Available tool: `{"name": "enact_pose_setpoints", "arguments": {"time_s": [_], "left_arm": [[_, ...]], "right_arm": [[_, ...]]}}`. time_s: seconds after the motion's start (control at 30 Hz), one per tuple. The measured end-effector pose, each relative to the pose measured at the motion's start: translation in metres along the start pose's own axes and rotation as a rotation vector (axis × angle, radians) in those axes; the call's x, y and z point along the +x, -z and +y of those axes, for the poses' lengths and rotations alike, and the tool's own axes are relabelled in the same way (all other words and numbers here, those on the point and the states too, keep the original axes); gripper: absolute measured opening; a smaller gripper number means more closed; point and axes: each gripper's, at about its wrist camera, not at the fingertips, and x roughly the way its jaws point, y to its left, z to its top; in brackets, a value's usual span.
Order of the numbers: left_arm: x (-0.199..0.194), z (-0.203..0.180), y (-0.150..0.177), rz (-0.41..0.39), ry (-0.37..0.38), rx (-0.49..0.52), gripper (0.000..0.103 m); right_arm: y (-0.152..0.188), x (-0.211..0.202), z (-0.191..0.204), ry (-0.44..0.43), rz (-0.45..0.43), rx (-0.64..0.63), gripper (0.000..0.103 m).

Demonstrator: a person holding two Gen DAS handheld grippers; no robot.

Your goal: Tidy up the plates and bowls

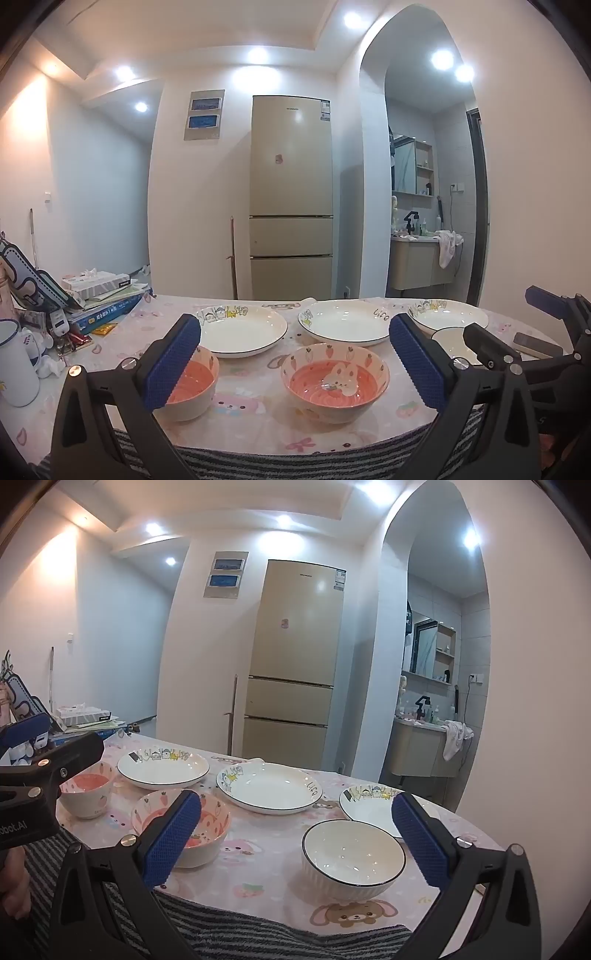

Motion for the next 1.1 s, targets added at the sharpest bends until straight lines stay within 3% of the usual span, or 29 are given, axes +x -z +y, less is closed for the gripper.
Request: {"name": "enact_pose_setpoints", "arguments": {"time_s": [0.2, 1.1], "left_arm": [[0.0013, 0.0010, -0.0001, 0.022, 0.002, -0.017, 0.103], [0.0009, 0.0008, -0.0001, 0.020, 0.001, -0.016, 0.103]], "right_arm": [[-0.0001, 0.0092, -0.0005, -0.006, 0.046, 0.015, 0.103], [0.0023, 0.0066, 0.0025, -0.006, 0.023, -0.005, 0.103]]}}
